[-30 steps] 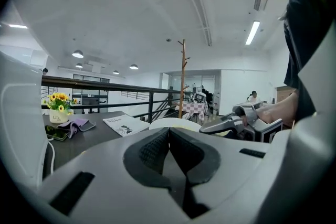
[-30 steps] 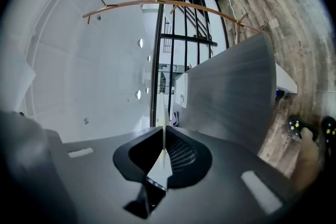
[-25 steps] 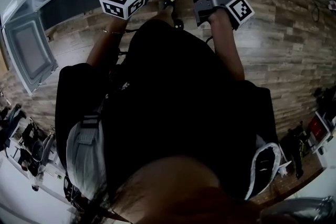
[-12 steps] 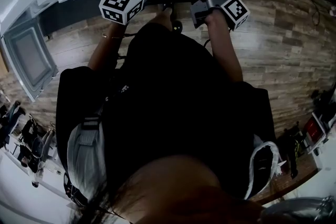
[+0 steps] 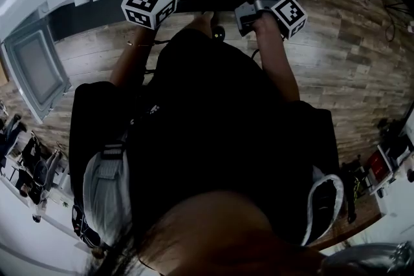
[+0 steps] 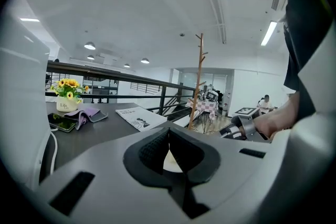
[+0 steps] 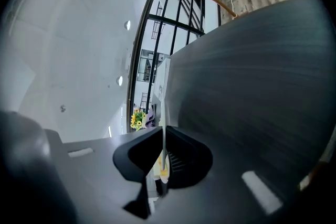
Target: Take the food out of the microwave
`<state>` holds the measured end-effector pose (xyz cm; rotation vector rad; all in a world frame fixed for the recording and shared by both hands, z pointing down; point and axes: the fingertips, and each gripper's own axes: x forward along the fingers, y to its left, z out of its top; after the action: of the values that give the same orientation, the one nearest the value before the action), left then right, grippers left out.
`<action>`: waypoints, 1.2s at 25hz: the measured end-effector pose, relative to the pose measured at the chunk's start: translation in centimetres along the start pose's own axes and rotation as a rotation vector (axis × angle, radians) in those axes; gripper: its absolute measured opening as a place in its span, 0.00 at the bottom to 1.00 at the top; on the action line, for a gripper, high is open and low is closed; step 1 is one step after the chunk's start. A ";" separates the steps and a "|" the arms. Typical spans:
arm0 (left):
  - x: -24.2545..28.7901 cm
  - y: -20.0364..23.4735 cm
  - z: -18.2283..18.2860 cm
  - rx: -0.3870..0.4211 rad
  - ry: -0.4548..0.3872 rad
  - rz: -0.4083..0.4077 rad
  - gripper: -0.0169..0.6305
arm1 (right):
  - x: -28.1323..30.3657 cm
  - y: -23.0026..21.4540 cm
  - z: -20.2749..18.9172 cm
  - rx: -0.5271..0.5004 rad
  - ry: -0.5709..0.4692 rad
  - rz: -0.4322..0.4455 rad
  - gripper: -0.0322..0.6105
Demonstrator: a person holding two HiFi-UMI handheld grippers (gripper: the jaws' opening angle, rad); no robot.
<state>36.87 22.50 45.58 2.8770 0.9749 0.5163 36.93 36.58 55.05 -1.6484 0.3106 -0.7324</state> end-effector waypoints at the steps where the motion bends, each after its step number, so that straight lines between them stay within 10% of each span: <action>1: 0.1 0.1 0.0 -0.007 -0.002 0.002 0.04 | 0.2 -0.1 0.0 -0.004 0.004 -0.006 0.07; 22: 0.2 1.3 -0.6 -0.026 0.005 0.039 0.04 | 1.6 -0.5 0.3 -0.106 0.006 -0.072 0.08; 30: 0.1 1.6 -0.5 -0.058 -0.004 0.047 0.04 | 1.5 -0.4 0.2 -0.358 0.081 -0.136 0.12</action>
<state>37.69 21.27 46.31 2.8548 0.8787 0.5321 38.11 35.93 55.88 -1.9954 0.4080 -0.8858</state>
